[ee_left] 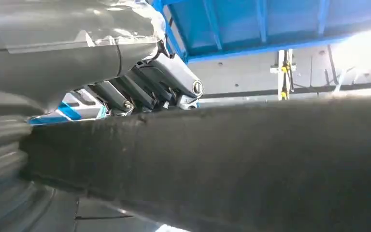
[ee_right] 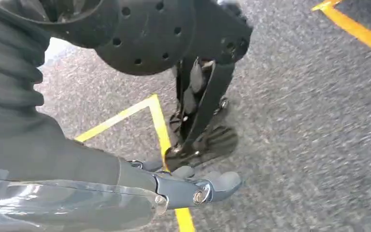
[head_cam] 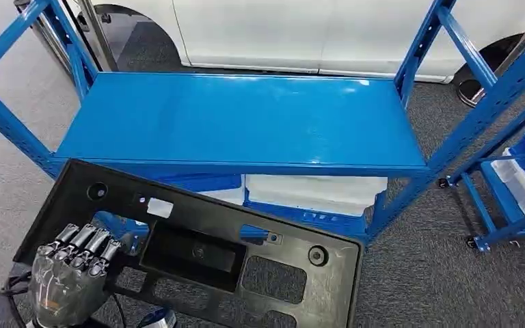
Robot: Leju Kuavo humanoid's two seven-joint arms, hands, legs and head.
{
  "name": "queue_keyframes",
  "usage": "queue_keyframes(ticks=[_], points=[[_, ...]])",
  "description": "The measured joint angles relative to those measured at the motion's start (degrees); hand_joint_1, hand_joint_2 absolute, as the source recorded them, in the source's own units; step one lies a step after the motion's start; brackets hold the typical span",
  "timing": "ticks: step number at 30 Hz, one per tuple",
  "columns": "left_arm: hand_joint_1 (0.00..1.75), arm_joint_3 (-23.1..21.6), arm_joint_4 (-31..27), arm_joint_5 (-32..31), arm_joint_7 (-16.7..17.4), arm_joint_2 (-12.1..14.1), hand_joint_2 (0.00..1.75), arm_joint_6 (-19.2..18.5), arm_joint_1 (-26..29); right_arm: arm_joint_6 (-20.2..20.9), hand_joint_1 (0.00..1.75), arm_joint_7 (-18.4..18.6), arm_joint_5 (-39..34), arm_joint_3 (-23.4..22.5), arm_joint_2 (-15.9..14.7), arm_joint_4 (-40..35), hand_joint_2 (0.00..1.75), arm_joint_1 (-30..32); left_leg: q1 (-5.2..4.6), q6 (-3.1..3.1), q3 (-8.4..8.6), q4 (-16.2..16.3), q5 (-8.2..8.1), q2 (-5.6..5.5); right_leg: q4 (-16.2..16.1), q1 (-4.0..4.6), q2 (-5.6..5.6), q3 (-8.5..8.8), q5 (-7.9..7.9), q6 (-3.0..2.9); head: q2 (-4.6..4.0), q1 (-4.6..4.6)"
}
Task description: Take the parts from the cabinet and place them on the table.
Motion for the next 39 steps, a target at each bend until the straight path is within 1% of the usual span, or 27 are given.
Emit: queue_keyframes(ticks=[1,2,3,6,7,9,10,11,12,14,15,16,18,20,22,23,24,26,27,28,30,31,32,33,36,37,39], points=[[1.75,0.0,-0.1,0.0,-0.1,-0.1,1.75,0.0,0.0,0.1,0.00,-0.2,0.0,0.0,0.0,0.0,1.75,0.0,-0.01,-0.15,-0.79,0.6,0.35,-0.03,-5.3,0.01,0.00,4.08,0.30,-0.20,0.00,0.00],[1.75,0.1,-0.3,0.0,-0.2,-0.3,1.75,0.0,0.2,0.3,0.00,-0.3,0.1,0.0,0.0,0.0,1.75,-0.2,-0.14,-0.47,-1.31,1.0,0.65,-0.05,-10.8,0.16,0.03,7.30,-2.84,-0.63,0.00,0.00],[1.75,0.1,-0.3,0.0,-0.2,-0.4,1.75,0.0,0.2,0.6,0.00,-0.6,0.1,0.0,-0.1,0.0,1.75,-0.3,-0.24,-0.80,-1.37,1.2,0.93,-0.03,-13.5,0.51,0.15,8.83,-3.65,-1.01,0.00,-0.09],[1.75,0.2,-0.3,0.0,0.6,-0.5,1.75,0.0,0.4,1.6,0.00,-1.2,0.3,-0.3,-0.1,0.0,1.75,-0.3,-0.09,-1.86,-1.33,0.7,2.53,0.03,-13.1,0.82,0.13,7.90,-2.59,-2.06,0.00,0.00],[1.75,0.3,-0.3,0.0,0.9,-0.5,1.75,0.0,0.6,1.9,0.00,-1.4,0.4,-0.3,0.0,0.1,1.75,-0.2,-0.05,-2.26,-1.70,1.2,1.92,-0.19,-13.5,0.17,-0.28,7.32,-1.63,-2.66,0.00,0.00],[1.75,0.5,-0.3,0.0,1.5,-0.5,1.75,0.0,0.9,2.2,0.00,-1.8,0.7,-0.4,0.0,0.1,1.75,-0.3,0.08,-2.69,-3.38,5.6,-4.60,-0.37,-13.4,0.23,-0.48,5.67,-0.32,-3.60,0.00,-0.09],[1.75,0.5,-0.3,0.0,1.7,-0.5,1.75,0.0,1.0,2.4,0.00,-1.9,0.8,-0.4,0.0,0.1,1.75,-0.3,0.18,-2.92,-4.39,9.6,-8.19,-0.37,-13.4,0.27,-0.55,4.71,0.35,-3.65,0.00,-0.07],[1.75,0.5,-0.3,0.0,2.0,-0.5,1.75,0.0,1.1,2.4,0.00,-2.0,0.9,-0.4,0.0,0.1,1.75,-0.2,0.24,-3.11,-5.09,14.1,-10.66,-0.36,-13.3,0.32,-0.60,3.61,1.16,-3.64,0.00,-0.09],[1.75,0.5,-0.3,0.0,2.2,-0.4,1.75,0.0,1.2,2.5,0.00,-2.2,0.9,-0.4,0.0,0.1,1.75,-0.2,0.27,-3.22,-5.17,16.9,-11.02,-0.36,-13.1,0.34,-0.60,2.56,1.88,-3.58,0.00,-0.09],[1.75,0.5,-0.3,0.0,3.3,-0.4,1.75,0.0,1.3,2.8,0.00,-2.6,1.1,-0.4,0.0,0.1,1.75,-0.2,0.31,-3.15,-2.75,16.8,-6.97,-0.37,-12.4,0.36,-0.59,0.14,3.04,-3.37,0.00,-0.09],[1.75,0.5,-0.2,0.0,4.8,-0.3,1.75,0.0,1.4,3.1,0.00,-3.0,1.8,-0.4,0.0,0.1,1.75,-0.2,0.31,-2.96,-0.18,13.8,-4.68,-0.38,-12.0,0.37,-0.56,-0.89,3.39,-3.18,0.00,-0.09],[1.75,0.3,0.2,0.0,6.9,0.1,1.75,0.0,1.3,3.3,0.00,-3.4,2.7,-0.6,0.0,0.1,1.75,-0.2,0.30,-2.61,3.52,9.1,-3.69,-0.38,-11.7,0.38,-0.49,-1.83,3.91,-2.99,0.00,-0.09],[1.75,0.0,0.6,0.0,8.4,0.8,1.75,0.0,1.3,3.7,0.00,-4.0,3.6,-1.0,0.0,0.2,1.75,-0.3,-0.15,-1.95,10.61,-1.6,-7.47,0.17,-10.9,0.64,-0.76,-2.51,4.59,-2.53,0.00,-0.07],[1.75,-0.9,1.3,0.1,13.2,1.7,1.75,0.0,1.6,3.9,0.00,-4.0,3.8,-1.3,0.0,0.2,1.75,0.0,-0.28,-1.30,10.04,-1.9,-7.62,-0.14,-11.3,0.33,-1.12,-2.41,5.56,-1.62,0.00,-0.04],[1.75,-2.5,2.7,0.0,18.7,2.7,1.75,-0.2,1.8,3.9,0.00,-4.0,4.0,-1.5,0.2,0.2,1.75,0.0,-0.07,-0.28,9.58,-2.6,-6.08,-0.50,-11.5,0.27,-1.27,-2.54,6.25,-0.73,0.00,-0.04],[1.75,-2.8,3.0,-0.1,19.5,3.1,1.75,-0.4,1.8,3.9,0.00,-4.1,4.2,-1.5,0.3,0.2,1.75,0.0,-0.04,-0.04,9.09,-2.7,-5.47,-0.53,-10.5,0.07,-0.74,-2.99,4.62,-0.48,0.00,0.04],[1.75,-3.1,3.3,-0.2,20.0,3.5,1.75,-0.4,1.9,3.9,0.00,-4.2,4.4,-1.6,0.4,0.2,1.75,0.1,-0.05,0.46,8.45,-2.7,-4.98,-0.78,-7.6,0.04,-0.51,-4.05,1.59,-0.34,0.00,0.04],[1.75,-3.9,4.0,-0.3,20.3,4.1,1.75,-0.3,2.0,3.9,0.00,-4.3,4.6,-1.7,0.4,0.2,1.75,0.2,-0.17,0.45,7.23,-2.6,-4.06,-1.26,1.1,0.05,-0.37,-6.92,-3.77,-0.02,0.00,0.02],[1.75,-4.3,4.4,-0.3,20.3,4.4,1.75,-0.3,2.1,3.9,0.00,-4.3,4.6,-1.7,0.4,0.2,1.75,0.2,-0.20,0.39,6.60,-2.4,-3.67,-1.61,4.3,0.07,-0.29,-7.74,-5.14,0.07,0.00,0.04],[1.75,-4.6,4.6,-0.3,20.4,4.6,1.75,-0.3,2.2,3.9,0.00,-4.3,4.7,-1.8,0.4,0.2,1.75,0.2,-0.21,0.26,6.08,-2.2,-3.35,-2.01,4.9,0.07,-0.27,-7.34,-5.10,0.07,0.00,0.02],[1.75,-4.9,4.9,-0.3,20.1,5.0,1.75,-0.3,2.2,3.9,0.00,-4.3,5.0,-1.8,0.4,0.2,1.75,0.2,-0.19,0.08,5.33,-1.6,-2.99,-2.92,-1.4,0.06,-0.04,-2.40,-1.93,-0.15,0.00,0.04],[1.75,-4.9,4.9,-0.3,19.4,5.1,1.75,-0.2,2.2,3.9,0.00,-4.3,5.2,-1.8,0.4,0.2,1.75,0.2,-0.19,-0.06,5.01,-1.2,-2.91,-3.48,-6.9,0.06,0.93,1.13,0.14,-0.40,0.00,0.02],[1.75,-4.9,4.9,-0.3,18.5,5.2,1.75,-0.2,2.2,3.9,0.00,-4.4,5.4,-1.9,0.4,0.2,1.75,0.4,-0.03,-0.12,4.68,-0.9,-2.88,-3.87,-11.5,0.05,3.73,3.58,0.34,-0.94,0.00,0.02],[1.75,-4.9,4.9,-0.3,17.8,5.2,1.75,-0.2,2.1,3.9,0.00,-4.4,5.6,-2.0,0.4,0.2,1.75,0.4,-0.42,-0.50,4.16,-0.5,-2.82,-4.18,-12.5,-0.02,4.83,4.09,-0.23,-1.25,0.00,-0.04],[1.75,-4.9,5.0,-0.3,17.1,5.3,1.75,-0.1,2.3,3.7,0.00,-4.5,5.8,-2.3,0.4,0.2,1.75,0.4,0.13,-1.61,3.43,-0.6,-2.16,-5.91,-12.5,0.42,2.85,3.93,0.00,-1.71,0.00,0.02],[1.75,-4.9,5.0,-0.3,17.1,5.4,1.75,-0.1,2.3,3.8,0.00,-4.6,5.8,-2.3,0.4,0.2,1.75,0.3,-0.25,-2.06,3.12,-0.6,-2.16,-6.29,-13.4,-0.20,2.08,4.15,0.40,-2.24,0.00,-0.02],[1.75,-4.8,5.0,-0.3,17.0,5.5,1.75,-0.1,2.3,3.8,0.00,-4.6,5.9,-2.3,0.5,0.2,1.75,0.4,-0.08,-2.52,1.70,2.8,-4.85,-2.54,-13.9,-0.25,0.53,4.34,0.72,-2.95,0.00,-0.29]])
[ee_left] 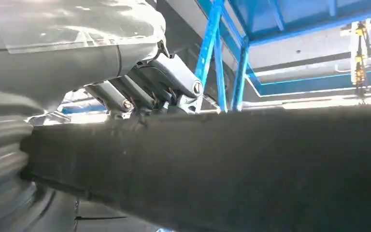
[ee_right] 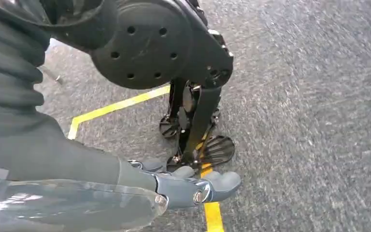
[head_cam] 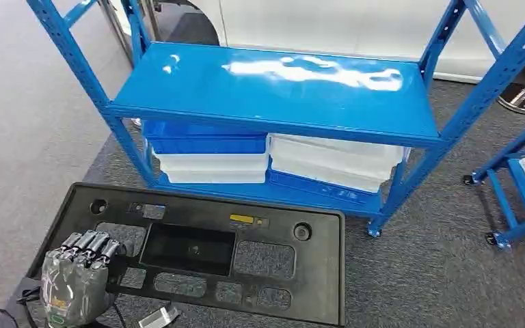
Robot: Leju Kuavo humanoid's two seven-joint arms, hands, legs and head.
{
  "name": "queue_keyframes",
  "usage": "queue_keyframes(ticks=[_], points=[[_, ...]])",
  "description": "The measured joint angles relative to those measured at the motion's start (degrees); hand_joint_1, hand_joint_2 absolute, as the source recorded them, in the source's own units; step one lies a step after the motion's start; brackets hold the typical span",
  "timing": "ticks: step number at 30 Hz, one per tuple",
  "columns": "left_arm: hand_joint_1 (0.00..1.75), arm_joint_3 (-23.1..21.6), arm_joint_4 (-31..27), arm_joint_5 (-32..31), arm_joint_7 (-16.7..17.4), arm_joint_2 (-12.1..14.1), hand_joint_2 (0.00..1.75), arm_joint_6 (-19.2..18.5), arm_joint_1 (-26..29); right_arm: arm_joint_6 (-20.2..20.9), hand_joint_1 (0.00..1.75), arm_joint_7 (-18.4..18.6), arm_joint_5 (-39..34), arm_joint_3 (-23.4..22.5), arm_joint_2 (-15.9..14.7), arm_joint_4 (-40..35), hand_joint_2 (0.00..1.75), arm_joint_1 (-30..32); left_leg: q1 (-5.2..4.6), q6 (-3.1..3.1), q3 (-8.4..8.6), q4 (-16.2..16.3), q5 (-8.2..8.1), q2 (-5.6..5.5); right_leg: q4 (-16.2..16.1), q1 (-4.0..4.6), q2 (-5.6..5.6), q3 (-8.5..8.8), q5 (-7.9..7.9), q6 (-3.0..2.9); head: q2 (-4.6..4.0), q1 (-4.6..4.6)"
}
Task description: Take the parts from the cabinet and place them on the table.
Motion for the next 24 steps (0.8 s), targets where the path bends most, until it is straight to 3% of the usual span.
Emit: queue_keyframes(ticks=[2,3,4,5,7,8,9,12,13,14,15,16,18,19,20,21,23,24], points=[[1.75,0.0,0.1,0.0,0.1,0.0,1.75,0.0,0.1,0.0,0.00,-0.1,0.1,0.0,0.0,0.0,1.75,0.0,0.39,-0.65,-4.18,9.0,-4.54,0.99,0.1,0.13,-1.62,-0.28,0.00,-0.07,0.00,0.02],[1.75,0.0,0.2,0.0,0.5,0.1,1.75,0.0,0.1,0.0,0.00,-0.2,0.2,-0.1,0.0,0.0,1.75,0.1,0.53,-0.93,-5.98,12.8,-5.88,1.06,0.2,0.15,-2.43,-0.42,-0.01,-0.06,0.00,0.02],[1.75,0.0,0.4,0.0,0.8,0.3,1.75,0.0,0.2,0.1,0.00,-0.4,0.3,-0.1,0.0,0.0,1.75,0.1,0.65,-1.11,-6.64,14.3,-5.75,1.20,0.3,0.15,-3.24,-0.57,-0.01,-0.05,0.00,0.02],[1.75,0.0,0.5,0.0,1.2,0.5,1.75,0.0,0.4,0.1,0.00,-0.5,0.4,-0.1,0.0,0.0,1.75,0.0,0.75,-1.24,-5.87,12.9,-4.40,1.42,0.5,0.15,-3.92,-0.66,-0.04,-0.02,0.00,0.02],[1.75,0.0,0.5,0.0,1.6,1.0,1.75,0.0,0.7,0.2,0.00,-0.7,0.6,-0.1,0.0,0.0,1.75,-0.1,0.89,-1.21,-0.95,3.7,0.36,2.36,0.8,0.10,-5.14,-0.65,-0.27,0.34,0.00,0.02],[1.75,0.0,0.5,0.0,1.7,1.1,1.75,0.0,0.8,0.2,0.00,-0.7,0.6,-0.1,0.0,0.0,1.75,-0.1,0.87,-1.09,1.34,-0.4,2.00,3.58,1.1,0.10,-5.61,-0.63,-0.41,0.55,0.00,0.02],[1.75,0.0,0.5,0.0,1.7,1.3,1.75,0.0,0.7,0.2,0.00,-0.8,0.6,-0.1,0.0,0.0,1.75,-0.1,0.31,-0.35,2.23,-2.6,1.15,5.93,1.3,0.45,-6.16,-0.64,-0.60,0.91,0.00,0.02],[1.75,0.2,0.6,0.0,1.2,1.7,1.75,0.0,1.2,0.3,0.00,-1.0,0.9,-0.1,0.0,0.0,1.75,-0.3,0.03,0.66,1.69,-2.8,1.82,4.10,1.1,0.51,-7.33,-0.39,-0.44,1.90,0.00,0.09],[1.75,0.4,0.6,0.0,1.2,1.8,1.75,0.0,1.4,0.2,0.00,-1.1,1.1,-0.1,0.0,0.0,1.75,-0.6,-0.02,1.15,1.56,-3.0,2.06,3.42,0.9,0.48,-7.93,-0.18,-0.29,2.29,0.00,0.07],[1.75,0.3,0.5,0.0,1.6,2.0,1.75,0.1,1.6,0.1,0.00,-1.2,1.3,-0.1,0.1,0.0,1.75,-0.6,0.52,1.87,2.14,-3.7,2.66,2.85,1.0,0.27,-7.87,-0.18,-0.66,2.64,0.00,0.09],[1.75,0.3,0.4,0.0,2.3,2.1,1.75,0.1,1.9,-0.1,0.00,-1.3,1.4,-0.1,0.2,0.0,1.75,-0.6,0.50,2.08,2.08,-3.9,2.88,2.51,2.0,0.05,-5.58,-0.35,-1.73,2.90,-0.02,0.13],[1.75,0.3,0.4,0.2,4.2,3.0,1.75,0.1,1.9,-0.3,0.00,-1.5,1.6,-0.1,0.4,0.0,1.75,-0.6,0.51,2.51,1.77,-3.9,3.18,1.96,6.3,-0.13,-2.47,-2.28,-5.01,2.90,0.00,0.13],[1.75,0.3,0.3,0.8,6.7,4.4,1.75,0.1,2.0,-0.7,0.00,-1.8,1.8,-0.1,0.5,0.0,1.75,-0.4,0.32,2.73,1.43,-3.8,3.33,0.80,15.3,-0.05,-0.93,-6.39,-9.28,2.99,0.00,0.13],[1.75,0.4,0.3,1.5,7.3,5.3,1.75,0.1,2.1,-0.7,0.00,-2.0,2.0,-0.1,0.5,0.0,1.75,-0.3,0.22,2.79,1.30,-3.7,3.37,0.09,18.5,-0.02,-0.76,-7.91,-9.98,2.95,0.00,0.11],[1.75,0.6,0.3,2.0,7.4,6.0,1.75,0.1,2.3,-0.7,0.00,-2.0,2.1,-0.1,0.6,0.0,1.75,-0.3,0.13,2.78,1.26,-3.6,3.37,-0.74,19.1,-0.01,-0.73,-8.32,-9.37,2.86,0.00,0.11],[1.75,0.9,0.3,2.4,7.4,6.4,1.75,0.1,2.4,-0.7,0.00,-2.1,2.1,-0.1,0.6,0.0,1.75,-0.3,0.10,2.77,1.27,-3.5,3.36,-1.47,17.2,-0.01,-0.67,-7.52,-7.58,2.68,0.00,0.11],[1.75,1.1,0.3,3.1,6.8,7.1,1.75,0.1,2.4,-0.5,0.00,-2.3,2.2,-0.1,0.7,0.0,1.75,-0.3,0.02,2.65,1.39,-3.2,3.28,-3.11,8.1,0.01,0.30,-3.38,-2.15,2.09,0.00,0.13],[1.75,1.5,0.3,3.6,6.1,7.3,1.75,0.1,2.3,-0.3,0.00,-2.4,2.2,-0.1,0.7,0.0,1.75,-0.2,0.08,2.56,1.31,-3.1,3.22,-3.89,2.8,0.06,2.91,-1.16,-0.11,1.57,0.00,0.13]])
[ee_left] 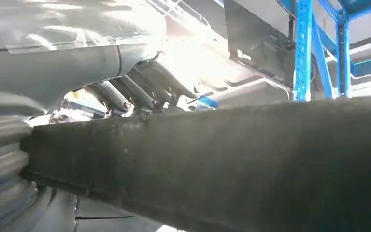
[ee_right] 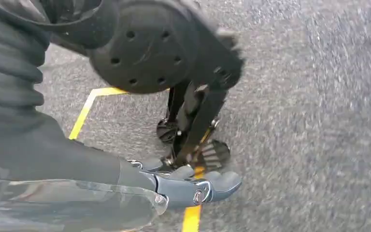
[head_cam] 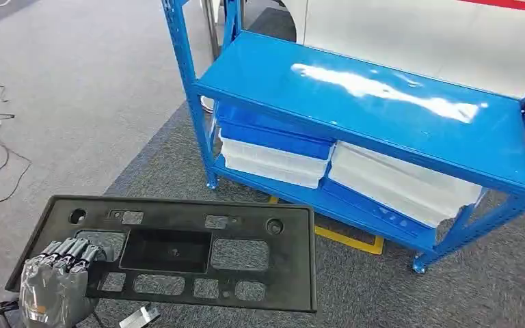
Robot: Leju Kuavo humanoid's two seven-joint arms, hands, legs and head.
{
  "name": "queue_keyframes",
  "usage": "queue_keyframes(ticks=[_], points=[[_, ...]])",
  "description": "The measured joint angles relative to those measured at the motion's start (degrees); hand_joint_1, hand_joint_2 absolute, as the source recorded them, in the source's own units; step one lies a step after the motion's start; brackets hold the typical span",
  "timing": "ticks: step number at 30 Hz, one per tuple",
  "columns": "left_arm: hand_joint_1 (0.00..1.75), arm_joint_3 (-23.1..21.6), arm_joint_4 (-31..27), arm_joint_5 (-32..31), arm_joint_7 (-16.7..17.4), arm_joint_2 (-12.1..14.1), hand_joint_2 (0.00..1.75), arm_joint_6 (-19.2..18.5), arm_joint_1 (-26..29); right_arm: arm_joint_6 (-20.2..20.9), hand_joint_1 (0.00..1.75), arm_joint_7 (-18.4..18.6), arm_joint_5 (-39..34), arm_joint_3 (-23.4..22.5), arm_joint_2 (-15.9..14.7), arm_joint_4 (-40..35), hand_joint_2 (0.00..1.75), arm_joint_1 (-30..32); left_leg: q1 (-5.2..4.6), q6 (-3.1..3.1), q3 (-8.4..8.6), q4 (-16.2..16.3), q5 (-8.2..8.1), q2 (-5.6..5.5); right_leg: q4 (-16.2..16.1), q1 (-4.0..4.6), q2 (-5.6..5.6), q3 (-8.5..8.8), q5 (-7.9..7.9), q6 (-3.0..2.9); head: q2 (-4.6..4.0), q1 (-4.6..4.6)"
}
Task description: Take the parts from the cabinet and place them on the table.
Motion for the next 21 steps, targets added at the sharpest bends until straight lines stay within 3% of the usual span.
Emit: queue_keyframes(ticks=[1,2,4,5,6,7,8,10,11,12,14,15,16,17,20,21], points=[[1.75,0.3,0.0,0.3,-0.7,0.1,1.75,0.0,0.0,0.1,0.00,0.0,0.0,-0.1,0.0,-0.1,1.75,0.0,-0.23,-0.37,-0.30,0.2,-0.05,-0.43,-0.9,-0.10,2.37,0.40,-0.78,-0.29,0.00,-0.11],[1.75,0.5,0.0,0.5,-0.9,0.3,1.75,0.0,-0.2,0.2,0.00,-0.1,0.0,-0.2,0.1,-0.1,1.75,0.0,-0.01,-0.78,-0.68,0.3,0.12,-1.18,-1.1,-0.01,1.29,0.44,-0.54,-0.25,0.00,-0.04],[1.75,0.7,0.0,0.7,-1.2,0.5,1.75,0.0,-0.1,0.3,0.00,-0.1,0.0,-0.3,0.1,-0.1,1.75,-0.1,0.47,-1.66,-0.93,0.0,0.42,-2.56,-1.1,0.39,0.26,0.41,-0.58,-0.44,0.00,0.04],[1.75,0.8,0.0,0.7,-1.3,0.6,1.75,0.0,-0.1,0.5,0.00,-0.2,0.0,-0.3,0.1,-0.2,1.75,-0.2,0.15,-2.14,-1.23,0.0,0.49,-3.26,-1.9,0.01,-0.57,0.66,-0.29,-0.86,0.00,-0.04],[1.75,0.8,0.0,0.7,-1.7,0.7,1.75,0.0,0.0,0.6,0.00,-0.2,0.0,-0.3,0.4,-0.2,1.75,-0.2,0.26,-2.20,-1.34,0.8,-0.21,-1.03,-2.4,-0.16,-1.67,1.00,0.01,-1.14,0.00,0.02],[1.75,0.9,0.1,0.5,-2.1,0.7,1.75,0.0,-0.5,0.8,0.00,-0.2,0.0,-0.3,0.3,-0.3,1.75,0.1,0.06,-2.37,-2.55,3.3,-2.04,2.12,-2.7,-0.17,-2.25,1.10,0.04,-1.62,0.00,-0.26],[1.75,0.9,0.2,0.1,-2.3,0.7,1.75,0.0,-0.9,1.0,0.00,-0.2,-0.1,-0.5,0.3,-0.3,1.75,0.3,0.14,-2.65,-4.70,7.7,-4.45,3.87,-2.7,-0.04,-3.31,1.08,0.00,-1.83,0.00,-0.24],[1.75,0.8,0.5,-0.7,-2.2,0.6,1.75,0.0,-1.1,1.1,0.00,-0.1,-0.1,-0.9,0.3,-0.3,1.75,0.4,0.50,-3.13,-8.59,15.9,-7.78,4.90,-2.6,0.13,-4.99,1.04,-0.13,-1.92,0.00,-0.24],[1.75,0.7,0.8,-0.8,-1.9,0.6,1.75,0.0,-1.2,1.1,0.00,0.0,-0.1,-1.0,0.3,-0.3,1.75,0.4,0.66,-3.35,-9.43,17.8,-7.89,5.11,-2.5,0.18,-5.78,1.01,-0.19,-1.88,0.00,-0.24],[1.75,0.7,1.0,-0.9,-1.7,0.7,1.75,0.0,-1.3,1.1,0.00,0.0,-0.1,-1.2,0.4,-0.3,1.75,0.4,0.82,-3.48,-8.82,16.7,-6.60,5.32,-2.4,0.18,-6.66,1.03,-0.32,-1.77,0.00,-0.24],[1.75,0.6,1.4,-0.5,-1.1,0.9,1.75,0.0,-1.5,0.9,0.00,0.2,0.0,-1.5,0.6,-0.4,1.75,0.3,0.96,-3.45,-4.00,7.8,-1.82,6.40,-2.2,0.16,-8.10,1.28,-0.69,-1.43,0.00,-0.24],[1.75,0.7,1.5,0.3,-1.0,1.3,1.75,0.0,-1.5,0.6,0.00,0.4,0.2,-1.6,0.9,-0.4,1.75,0.2,0.93,-3.29,-0.91,2.3,0.20,8.41,-2.0,0.19,-8.72,1.49,-0.96,-1.13,0.00,-0.24],[1.75,0.9,1.6,1.1,-1.0,1.7,1.75,0.0,-1.7,0.4,0.00,0.5,0.3,-1.6,0.9,-0.5,1.75,0.2,0.17,-2.95,-0.15,0.6,-0.97,10.30,-1.8,0.64,-9.22,1.55,-1.20,-0.73,0.00,-0.24],[1.75,1.2,1.6,1.9,-1.2,1.9,1.75,0.0,-1.6,0.3,0.00,0.5,0.7,-1.7,1.1,-0.5,1.75,0.2,0.27,-2.47,-0.23,0.4,-0.47,9.25,-1.7,0.67,-9.54,1.55,-1.22,-0.43,0.00,-0.15],[1.75,3.6,1.6,5.5,-4.5,2.2,1.75,0.0,-1.1,0.2,0.00,0.5,1.6,-1.7,1.2,-0.7,1.75,-0.2,0.11,-1.72,-0.86,0.1,-0.21,7.50,-2.1,0.73,-11.19,2.07,-1.22,0.32,0.00,-0.20],[1.75,4.5,1.6,6.4,-5.6,2.2,1.75,0.0,-0.9,0.4,0.00,0.4,1.9,-1.7,1.2,-0.7,1.75,-0.2,0.69,-1.17,-0.24,-0.5,0.25,6.95,-1.6,0.29,-9.90,2.03,-1.95,0.80,0.00,-0.17]])
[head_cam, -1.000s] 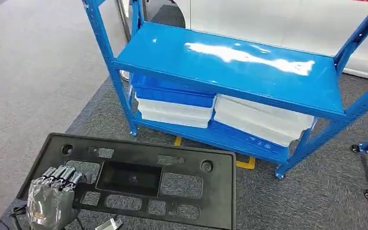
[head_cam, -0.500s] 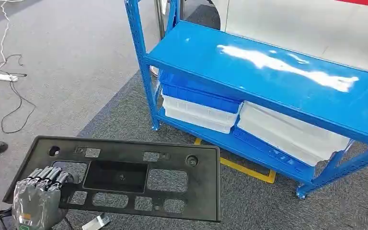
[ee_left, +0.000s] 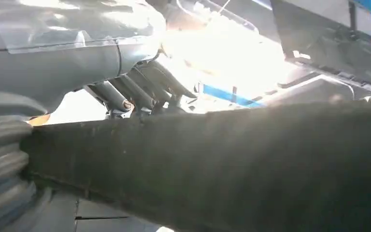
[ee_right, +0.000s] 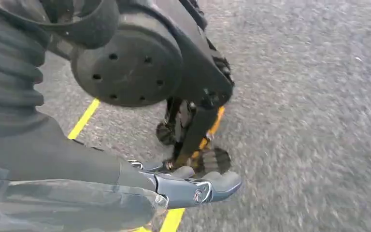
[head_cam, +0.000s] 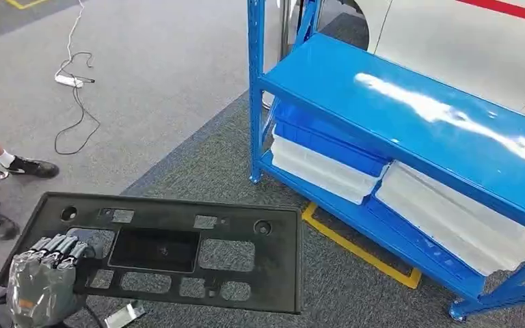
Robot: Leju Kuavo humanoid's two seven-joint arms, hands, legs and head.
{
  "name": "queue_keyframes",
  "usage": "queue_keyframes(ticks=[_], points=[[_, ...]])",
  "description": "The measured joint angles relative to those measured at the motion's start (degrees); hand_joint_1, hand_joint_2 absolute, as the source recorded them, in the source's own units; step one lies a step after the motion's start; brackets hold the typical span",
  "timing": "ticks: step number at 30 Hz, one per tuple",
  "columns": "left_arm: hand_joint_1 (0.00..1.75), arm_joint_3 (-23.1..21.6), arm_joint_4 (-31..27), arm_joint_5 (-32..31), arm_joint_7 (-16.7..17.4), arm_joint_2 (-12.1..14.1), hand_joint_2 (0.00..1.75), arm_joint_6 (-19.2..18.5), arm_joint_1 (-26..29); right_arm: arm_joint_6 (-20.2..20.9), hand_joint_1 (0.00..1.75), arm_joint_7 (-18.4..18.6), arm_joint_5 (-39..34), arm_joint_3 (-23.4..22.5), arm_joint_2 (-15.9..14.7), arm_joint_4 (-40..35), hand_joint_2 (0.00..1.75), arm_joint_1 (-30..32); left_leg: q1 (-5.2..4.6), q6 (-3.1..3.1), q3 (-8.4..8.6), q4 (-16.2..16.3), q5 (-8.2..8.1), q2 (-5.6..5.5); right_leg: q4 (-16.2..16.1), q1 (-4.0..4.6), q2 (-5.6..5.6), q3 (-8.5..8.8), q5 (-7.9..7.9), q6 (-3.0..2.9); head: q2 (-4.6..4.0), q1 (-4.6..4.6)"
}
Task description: Take the parts from the cabinet and place them on the table.
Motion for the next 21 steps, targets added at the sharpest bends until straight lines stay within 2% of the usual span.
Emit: queue_keyframes(ticks=[1,2,3,4,5,6,7,8,9,10,11,12,14,15,16,17,18,19,20,21], points=[[1.75,0.8,0.0,0.5,-0.7,0.0,1.75,0.0,0.0,0.2,0.00,-0.2,0.1,0.0,0.0,0.0,1.75,0.0,-0.05,0.40,-0.05,-0.1,0.20,-0.58,1.9,-0.06,3.22,-0.69,-1.61,0.10,0.00,0.00],[1.75,1.6,0.2,0.9,-1.5,0.0,1.75,0.0,-0.2,0.3,0.00,-0.4,0.3,0.0,0.0,0.0,1.75,0.1,-0.06,0.61,-0.24,-0.1,0.31,-1.02,5.5,-0.08,5.02,-2.37,-3.93,0.03,0.00,0.04],[1.75,2.2,0.5,1.3,-2.3,-0.1,1.75,0.0,-0.3,0.5,0.00,-0.6,0.4,0.0,0.0,0.0,1.75,0.1,-0.12,0.68,-0.37,-0.1,0.35,-1.70,10.3,-0.03,5.87,-4.64,-6.30,0.07,0.00,0.00],[1.75,2.7,0.7,1.5,-2.8,-0.2,1.75,0.0,-0.5,0.4,0.00,-0.7,0.5,0.0,0.0,0.0,1.75,0.3,-0.20,0.78,-0.50,-0.1,0.42,-2.37,14.6,0.00,6.15,-6.75,-7.91,0.10,0.00,0.04],[1.75,3.3,1.2,1.8,-3.5,-0.3,1.75,0.0,-0.5,0.6,0.00,-1.0,0.6,0.0,0.0,0.0,1.75,0.3,-0.24,0.79,-0.57,0.0,0.44,-3.19,17.3,0.02,6.28,-8.25,-8.20,0.07,0.00,0.02],[1.75,3.6,1.6,1.9,-3.8,-0.4,1.75,0.0,-0.6,0.6,0.00,-1.1,0.7,0.0,0.0,-0.1,1.75,0.3,-0.24,0.77,-0.56,0.1,0.45,-4.00,16.8,0.02,6.31,-8.25,-6.92,0.01,0.00,0.02],[1.75,3.9,2.0,1.9,-4.1,-0.6,1.75,0.0,-0.7,0.5,0.00,-1.2,0.7,0.0,0.0,-0.1,1.75,0.3,-0.23,0.76,-0.54,0.2,0.44,-4.84,14.0,-0.02,6.39,-7.12,-4.46,-0.11,0.00,0.04],[1.75,4.3,2.3,1.9,-4.4,-0.8,1.75,0.0,-0.9,0.5,0.00,-1.2,0.7,0.0,0.0,-0.1,1.75,0.3,-0.22,0.69,-0.51,0.4,0.40,-5.65,9.6,-0.07,6.77,-5.23,-1.68,-0.26,0.00,0.02],[1.75,4.6,2.6,2.1,-4.8,-1.1,1.75,0.0,-1.1,0.3,0.00,-1.2,0.7,0.0,0.0,-0.1,1.75,0.3,-0.21,0.53,-0.55,0.6,0.29,-6.45,4.5,-0.18,8.39,-3.05,1.03,-0.45,0.00,0.02],[1.75,4.8,3.0,2.4,-5.1,-1.2,1.75,0.0,-1.6,0.0,0.00,-1.2,0.7,0.0,0.0,-0.1,1.75,0.4,-0.20,0.31,-0.88,0.9,0.17,-7.04,1.8,-0.51,12.20,-2.02,1.16,-0.73,0.00,0.02],[1.75,5.1,3.4,2.6,-5.4,-1.4,1.75,0.0,-2.1,-0.1,0.00,-1.2,0.7,-0.1,0.0,-0.1,1.75,0.4,-0.50,-0.07,-1.40,1.6,0.05,-7.97,1.0,-0.58,12.37,-1.97,1.02,-0.68,0.00,-0.04],[1.75,5.3,3.6,3.0,-5.7,-1.6,1.75,0.0,-2.3,-0.3,0.00,-1.1,0.7,-0.1,0.0,-0.1,1.75,0.4,-0.14,-0.61,-1.72,1.4,0.35,-8.52,1.2,-0.26,11.50,-2.05,1.04,-0.79,0.00,0.00],[1.75,5.9,4.2,3.8,-6.3,-1.9,1.75,0.0,-2.4,-0.5,0.00,-1.0,0.6,-0.1,0.1,-0.2,1.75,0.3,0.08,-1.45,-1.93,1.0,0.76,-10.02,1.1,0.06,10.26,-1.93,1.21,-1.39,0.00,0.02],[1.75,6.2,4.4,4.2,-6.7,-2.0,1.75,0.0,-2.5,-0.6,0.00,-1.0,0.6,-0.1,0.5,-0.2,1.75,0.3,0.14,-1.65,-2.18,1.3,0.57,-10.01,0.3,-0.63,9.23,-1.68,1.57,-1.94,0.00,-0.02],[1.75,6.4,4.7,4.4,-6.8,-2.1,1.75,0.0,-2.7,-0.6,0.00,-0.8,0.6,-0.2,0.5,-0.4,1.75,0.3,-0.19,-1.79,-2.55,2.4,-0.23,-6.46,0.0,-0.39,8.54,-1.42,1.73,-2.22,0.00,-0.07],[1.75,6.4,5.1,4.8,-7.2,-2.1,1.75,0.0,-3.3,-0.6,0.00,-0.8,0.5,-0.4,0.5,-0.6,1.75,0.5,-0.24,-1.98,-4.07,5.6,-2.26,-3.54,-0.1,-0.24,7.63,-1.39,1.73,-2.66,0.00,-0.26],[1.75,6.4,5.4,4.8,-7.4,-2.2,1.75,0.0,-4.0,-0.6,0.00,-0.6,0.5,-0.5,0.6,-0.6,1.75,0.7,-0.17,-2.26,-6.14,9.9,-4.53,-2.34,0.0,-0.05,6.64,-1.45,1.67,-2.75,0.00,-0.26],[1.75,6.4,6.0,4.8,-7.7,-2.7,1.75,0.0,-4.3,-0.6,0.00,-0.2,0.3,-1.0,0.7,-0.7,1.75,0.7,-0.08,-2.43,-8.02,14.0,-6.38,-1.94,0.0,0.10,5.76,-1.50,1.60,-2.87,0.00,-0.26],[1.75,6.4,6.3,4.5,-7.7,-3.0,1.75,0.0,-4.4,-0.6,0.00,0.1,0.2,-1.2,0.7,-0.8,1.75,0.8,-0.02,-2.54,-9.49,17.2,-7.42,-1.76,0.1,0.20,4.94,-1.56,1.52,-2.97,0.00,-0.26],[1.75,6.2,6.7,3.4,-7.5,-3.2,1.75,0.0,-4.4,-0.6,0.00,0.7,0.1,-1.6,0.8,-1.1,1.75,0.8,0.00,-2.64,-9.97,18.5,-7.20,-1.68,0.2,0.31,3.91,-1.59,1.42,-3.01,0.00,-0.26]])
